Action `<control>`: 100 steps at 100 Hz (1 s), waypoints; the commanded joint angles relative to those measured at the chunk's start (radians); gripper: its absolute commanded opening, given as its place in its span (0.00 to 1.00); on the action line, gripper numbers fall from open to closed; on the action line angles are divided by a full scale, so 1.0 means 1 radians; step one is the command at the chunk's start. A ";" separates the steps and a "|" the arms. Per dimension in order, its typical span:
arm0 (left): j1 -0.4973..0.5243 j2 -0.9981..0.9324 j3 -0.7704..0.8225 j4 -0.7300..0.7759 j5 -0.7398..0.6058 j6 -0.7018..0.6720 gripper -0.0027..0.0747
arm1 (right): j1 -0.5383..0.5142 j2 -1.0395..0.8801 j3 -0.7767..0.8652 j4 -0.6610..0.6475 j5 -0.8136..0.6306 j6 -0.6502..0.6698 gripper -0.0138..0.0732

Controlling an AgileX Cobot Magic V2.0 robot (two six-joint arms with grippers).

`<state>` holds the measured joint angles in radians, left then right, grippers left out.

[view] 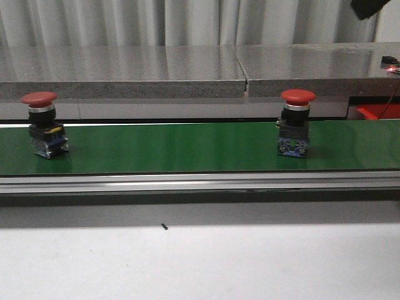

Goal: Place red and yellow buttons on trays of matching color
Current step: 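Grasp the leading red button on the belt with the right gripper and lift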

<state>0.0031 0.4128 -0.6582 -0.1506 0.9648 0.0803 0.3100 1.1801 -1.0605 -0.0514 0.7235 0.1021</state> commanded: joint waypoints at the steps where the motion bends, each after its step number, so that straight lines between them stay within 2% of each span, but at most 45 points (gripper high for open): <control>1: -0.008 0.008 -0.027 -0.017 -0.060 0.000 0.01 | 0.019 0.056 -0.094 -0.002 0.030 -0.029 0.80; 13: -0.008 0.008 -0.027 -0.017 -0.060 0.000 0.01 | 0.028 0.167 -0.180 0.023 0.126 -0.080 0.76; 30: -0.008 0.008 -0.027 -0.017 -0.060 0.000 0.01 | 0.027 0.302 -0.270 0.040 0.204 -0.127 0.75; 68: -0.008 0.008 -0.027 -0.017 -0.060 0.000 0.01 | -0.039 0.454 -0.300 0.043 0.195 -0.139 0.74; 73: -0.008 0.008 -0.027 -0.017 -0.060 0.000 0.01 | -0.049 0.462 -0.300 0.043 0.192 -0.139 0.68; 90: -0.008 0.008 -0.027 -0.017 -0.060 0.000 0.01 | -0.060 0.464 -0.300 0.043 0.149 -0.139 0.35; 95: -0.008 0.008 -0.027 -0.017 -0.060 0.000 0.01 | -0.060 0.464 -0.300 0.044 0.140 -0.139 0.32; 100: -0.008 0.008 -0.027 -0.017 -0.060 0.000 0.01 | -0.060 0.461 -0.300 0.045 0.134 -0.139 0.32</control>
<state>0.0031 0.4128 -0.6582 -0.1506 0.9648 0.0803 0.2550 1.6865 -1.3271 0.0000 0.9051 -0.0268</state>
